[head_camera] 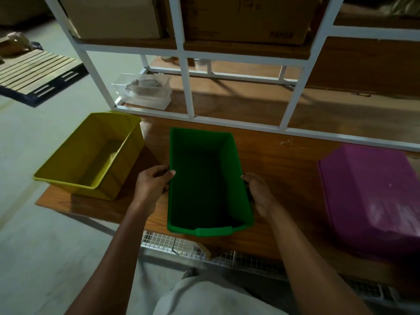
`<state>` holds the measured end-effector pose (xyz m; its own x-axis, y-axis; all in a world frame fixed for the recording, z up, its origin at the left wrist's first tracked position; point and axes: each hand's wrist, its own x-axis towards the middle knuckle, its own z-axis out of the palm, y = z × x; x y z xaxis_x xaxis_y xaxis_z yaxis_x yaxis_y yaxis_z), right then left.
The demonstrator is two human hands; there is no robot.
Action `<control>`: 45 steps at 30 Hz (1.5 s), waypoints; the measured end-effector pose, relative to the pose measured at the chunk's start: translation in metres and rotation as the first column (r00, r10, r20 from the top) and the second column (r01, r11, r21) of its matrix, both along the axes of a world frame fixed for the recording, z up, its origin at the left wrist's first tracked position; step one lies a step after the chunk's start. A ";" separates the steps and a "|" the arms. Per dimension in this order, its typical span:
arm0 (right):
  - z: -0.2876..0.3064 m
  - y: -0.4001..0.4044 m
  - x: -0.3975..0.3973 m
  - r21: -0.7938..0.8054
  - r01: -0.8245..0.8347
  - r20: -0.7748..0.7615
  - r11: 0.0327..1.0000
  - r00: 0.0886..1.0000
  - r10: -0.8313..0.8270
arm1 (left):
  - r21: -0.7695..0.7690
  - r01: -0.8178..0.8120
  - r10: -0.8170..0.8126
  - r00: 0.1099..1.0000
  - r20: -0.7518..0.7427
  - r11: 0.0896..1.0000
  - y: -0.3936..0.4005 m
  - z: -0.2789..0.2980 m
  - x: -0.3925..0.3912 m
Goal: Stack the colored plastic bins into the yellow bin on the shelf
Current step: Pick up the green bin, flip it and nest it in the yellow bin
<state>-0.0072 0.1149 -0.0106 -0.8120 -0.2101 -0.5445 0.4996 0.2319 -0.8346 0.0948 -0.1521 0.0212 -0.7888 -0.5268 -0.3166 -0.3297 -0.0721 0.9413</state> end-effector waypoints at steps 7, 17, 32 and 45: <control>0.020 0.027 0.004 -0.037 0.051 -0.114 0.998 0.992 -0.055 | 0.157 0.033 -0.035 0.999 0.015 0.987 0.019 0.000 0.010; 0.074 0.019 0.008 -0.057 -0.075 -0.195 0.996 0.979 0.062 | 0.225 -0.091 0.106 0.993 -0.056 0.970 0.018 0.028 0.045; 0.122 -0.122 0.060 -0.212 -0.046 -0.272 0.976 0.962 -0.013 | 0.139 0.000 0.028 0.980 -0.199 0.990 -0.137 0.076 0.091; 0.131 -0.277 0.061 -0.246 -0.062 -0.297 0.967 0.955 -0.015 | 0.101 -0.026 0.044 0.983 -0.180 0.995 -0.290 0.106 0.081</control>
<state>0.0537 -0.1623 0.1200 -0.9208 -0.3291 -0.2095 0.2199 0.0058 -0.9755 0.1755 -0.4424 0.1271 -0.8195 -0.5289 -0.2209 -0.1490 -0.1756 0.9731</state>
